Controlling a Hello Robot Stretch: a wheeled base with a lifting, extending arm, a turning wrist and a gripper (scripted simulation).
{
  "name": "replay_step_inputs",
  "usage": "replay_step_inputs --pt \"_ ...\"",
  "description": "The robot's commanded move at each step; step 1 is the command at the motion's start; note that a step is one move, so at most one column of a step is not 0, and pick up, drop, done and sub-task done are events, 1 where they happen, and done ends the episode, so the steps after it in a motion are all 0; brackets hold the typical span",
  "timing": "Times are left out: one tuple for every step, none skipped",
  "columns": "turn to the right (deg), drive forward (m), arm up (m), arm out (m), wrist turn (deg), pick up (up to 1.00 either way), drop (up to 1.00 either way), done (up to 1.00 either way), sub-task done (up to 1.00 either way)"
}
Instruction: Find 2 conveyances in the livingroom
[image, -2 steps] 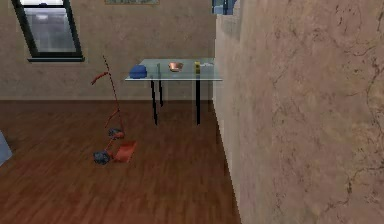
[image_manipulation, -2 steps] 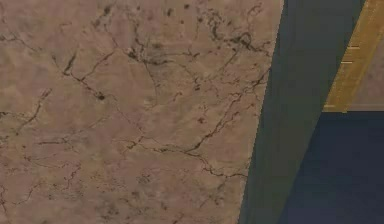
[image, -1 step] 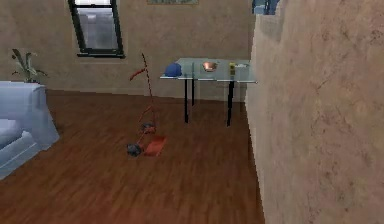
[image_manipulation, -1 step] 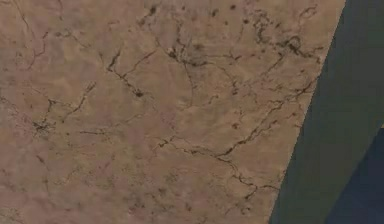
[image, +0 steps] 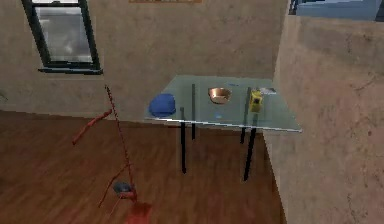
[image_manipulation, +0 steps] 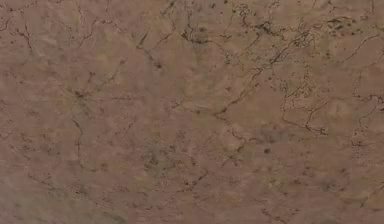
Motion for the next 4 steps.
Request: replay_step_inputs --pt "-12.0 0.0 0.0 0.0 0.0 0.0 0.0 0.0 0.0" --pt "0.0 0.1 0.0 0.0 0.0 0.0 0.0 0.0 0.0" --pt "-15.0 0.0 0.0 0.0 0.0 0.0 0.0 0.0 0.0" --pt "0.0 0.0 0.0 0.0 0.0 0.0 0.0 1.0 0.0"
